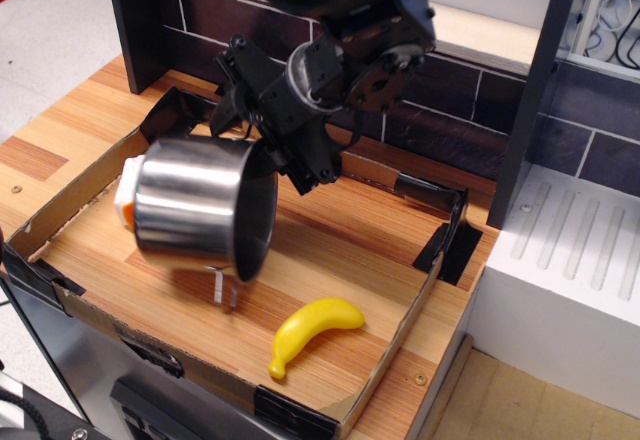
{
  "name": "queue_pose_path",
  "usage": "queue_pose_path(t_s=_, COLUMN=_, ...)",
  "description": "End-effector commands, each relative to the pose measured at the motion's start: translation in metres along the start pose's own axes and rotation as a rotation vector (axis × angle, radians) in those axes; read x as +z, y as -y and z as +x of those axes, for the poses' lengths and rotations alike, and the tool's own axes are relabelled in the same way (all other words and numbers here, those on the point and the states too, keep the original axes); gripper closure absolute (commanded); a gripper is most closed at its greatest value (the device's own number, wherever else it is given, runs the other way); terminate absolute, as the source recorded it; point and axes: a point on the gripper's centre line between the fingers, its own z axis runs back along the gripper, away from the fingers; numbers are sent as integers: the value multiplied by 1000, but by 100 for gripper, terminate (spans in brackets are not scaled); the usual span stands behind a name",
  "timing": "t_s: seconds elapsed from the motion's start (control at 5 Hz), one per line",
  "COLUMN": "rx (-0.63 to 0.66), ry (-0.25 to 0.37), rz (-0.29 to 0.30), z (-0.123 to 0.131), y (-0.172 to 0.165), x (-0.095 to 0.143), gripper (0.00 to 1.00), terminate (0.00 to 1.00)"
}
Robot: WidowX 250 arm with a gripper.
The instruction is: Upright metal pot
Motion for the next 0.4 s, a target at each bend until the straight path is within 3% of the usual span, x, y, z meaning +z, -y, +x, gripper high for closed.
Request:
queue_pose_path(t_s=0.0, rx=62, ry=154, rz=-80, z=14, y=-9, x=15, gripper=100, terminate=0)
queue_pose_path(t_s=0.2, rx=92, ry=229, rz=-121, z=17, y=-19, x=21, gripper=100, terminate=0)
